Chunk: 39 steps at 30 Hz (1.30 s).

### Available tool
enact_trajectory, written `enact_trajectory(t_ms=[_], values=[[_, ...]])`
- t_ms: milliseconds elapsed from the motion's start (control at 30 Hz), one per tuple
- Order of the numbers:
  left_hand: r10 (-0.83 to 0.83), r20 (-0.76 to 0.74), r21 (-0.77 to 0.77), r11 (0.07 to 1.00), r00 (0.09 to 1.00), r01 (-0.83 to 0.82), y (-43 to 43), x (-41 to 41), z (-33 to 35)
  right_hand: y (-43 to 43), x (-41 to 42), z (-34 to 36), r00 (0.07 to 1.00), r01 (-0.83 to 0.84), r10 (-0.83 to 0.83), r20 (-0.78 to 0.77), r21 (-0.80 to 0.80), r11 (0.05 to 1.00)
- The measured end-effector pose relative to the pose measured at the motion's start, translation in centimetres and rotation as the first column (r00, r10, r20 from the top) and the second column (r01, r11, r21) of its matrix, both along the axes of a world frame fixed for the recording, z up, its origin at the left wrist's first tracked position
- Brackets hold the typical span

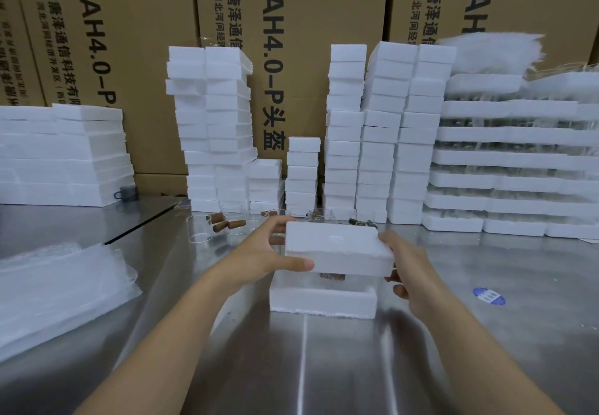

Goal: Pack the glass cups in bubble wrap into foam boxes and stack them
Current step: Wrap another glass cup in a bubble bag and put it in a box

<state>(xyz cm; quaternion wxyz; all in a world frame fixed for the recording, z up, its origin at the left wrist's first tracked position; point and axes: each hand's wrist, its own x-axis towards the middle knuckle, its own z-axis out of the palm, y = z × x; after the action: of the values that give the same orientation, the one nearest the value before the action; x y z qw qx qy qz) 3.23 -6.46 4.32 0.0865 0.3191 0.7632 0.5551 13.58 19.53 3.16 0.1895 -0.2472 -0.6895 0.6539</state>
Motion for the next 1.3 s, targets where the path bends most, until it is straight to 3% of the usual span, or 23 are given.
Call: enact_trajectory(t_ms=[267,600,1067,1300], values=[[-0.053,0.097,-0.025,0.998,0.994,0.056,-1.0,-0.9,-0.3,0.0,-0.9,-1.0,0.996,-0.057,0.055,0.070,0.035,0.998],[-0.103,0.230,-0.048,0.992,0.968,0.117,-2.1,-1.4,-1.0,-0.4,-1.6,-1.5,0.996,-0.088,0.087,0.016,0.090,0.992],[-0.121,0.245,-0.073,0.987,0.962,0.143,-2.5,-1.9,-1.7,-0.8,-1.1,-1.8,0.982,-0.182,0.189,-0.030,0.163,0.970],[-0.067,0.165,-0.130,0.988,0.984,0.089,-2.3,-1.9,-1.8,-0.4,-1.1,-2.1,0.977,-0.198,0.201,-0.070,0.044,0.979]])
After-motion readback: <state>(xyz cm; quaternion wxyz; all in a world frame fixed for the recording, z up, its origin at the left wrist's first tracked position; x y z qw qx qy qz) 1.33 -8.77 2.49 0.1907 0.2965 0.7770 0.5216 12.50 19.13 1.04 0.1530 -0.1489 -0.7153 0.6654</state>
